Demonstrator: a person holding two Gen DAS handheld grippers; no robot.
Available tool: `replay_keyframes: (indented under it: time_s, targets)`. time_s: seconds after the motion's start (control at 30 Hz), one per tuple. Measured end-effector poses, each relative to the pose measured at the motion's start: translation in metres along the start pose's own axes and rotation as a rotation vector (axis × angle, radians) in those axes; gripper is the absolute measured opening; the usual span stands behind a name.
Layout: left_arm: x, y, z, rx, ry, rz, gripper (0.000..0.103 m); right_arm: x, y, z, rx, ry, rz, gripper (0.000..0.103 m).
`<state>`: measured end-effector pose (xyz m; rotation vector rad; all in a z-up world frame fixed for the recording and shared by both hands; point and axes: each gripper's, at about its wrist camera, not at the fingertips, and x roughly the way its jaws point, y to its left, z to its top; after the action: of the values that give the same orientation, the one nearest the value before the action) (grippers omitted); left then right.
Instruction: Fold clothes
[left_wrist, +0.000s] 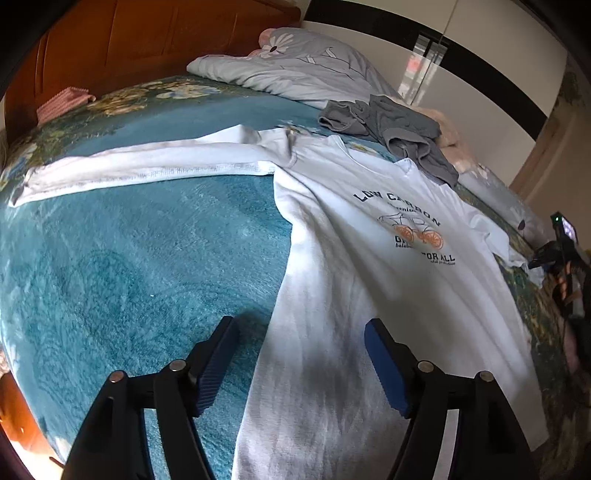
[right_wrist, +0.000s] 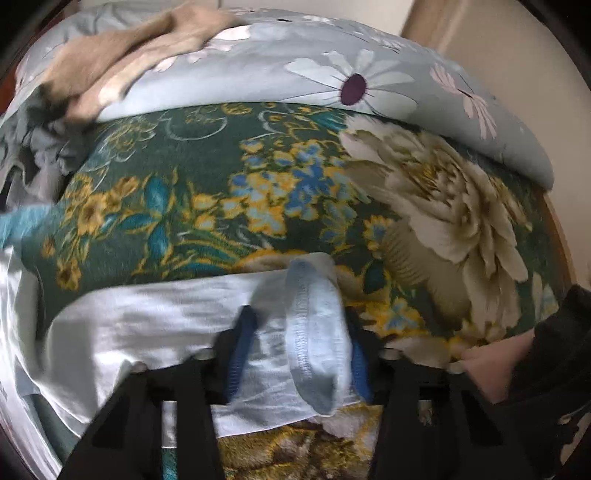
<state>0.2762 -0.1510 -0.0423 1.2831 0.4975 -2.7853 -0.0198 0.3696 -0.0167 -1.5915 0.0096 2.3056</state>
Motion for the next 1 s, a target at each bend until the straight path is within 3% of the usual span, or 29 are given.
replay_keyframes:
  time_s: [0.07, 0.17, 0.4, 0.57, 0.67, 0.83, 0.93, 1.0]
  targets:
    - [0.000, 0.000, 0.000, -0.001, -0.001, -0.002, 0.075, -0.003, -0.005, 0.003, 0.003, 0.007, -0.065, 0.007]
    - [-0.001, 0.003, -0.001, -0.016, -0.004, -0.016, 0.075, -0.011, -0.018, 0.006, 0.029, 0.006, -0.092, 0.004]
    - [-0.002, 0.003, 0.000, -0.020, 0.002, -0.020, 0.075, -0.032, -0.045, 0.013, 0.071, -0.046, -0.205, 0.003]
    - [-0.005, 0.014, 0.006, -0.078, 0.010, -0.070, 0.076, -0.055, -0.043, 0.017, 0.080, -0.093, -0.211, 0.003]
    - [-0.009, 0.020, 0.018, -0.112, -0.020, -0.088, 0.076, -0.082, -0.046, 0.024, 0.133, -0.135, -0.169, 0.003]
    - [-0.013, 0.021, 0.046, -0.075, -0.079, -0.096, 0.076, -0.156, -0.001, 0.029, -0.005, -0.293, -0.124, 0.003]
    - [-0.008, 0.029, 0.057, -0.074, -0.085, -0.103, 0.076, -0.205, 0.018, 0.032, -0.002, -0.402, -0.080, 0.003]
    - [-0.006, 0.038, 0.056, -0.097, -0.087, -0.113, 0.076, -0.232, 0.036, 0.034, -0.025, -0.460, -0.113, 0.003]
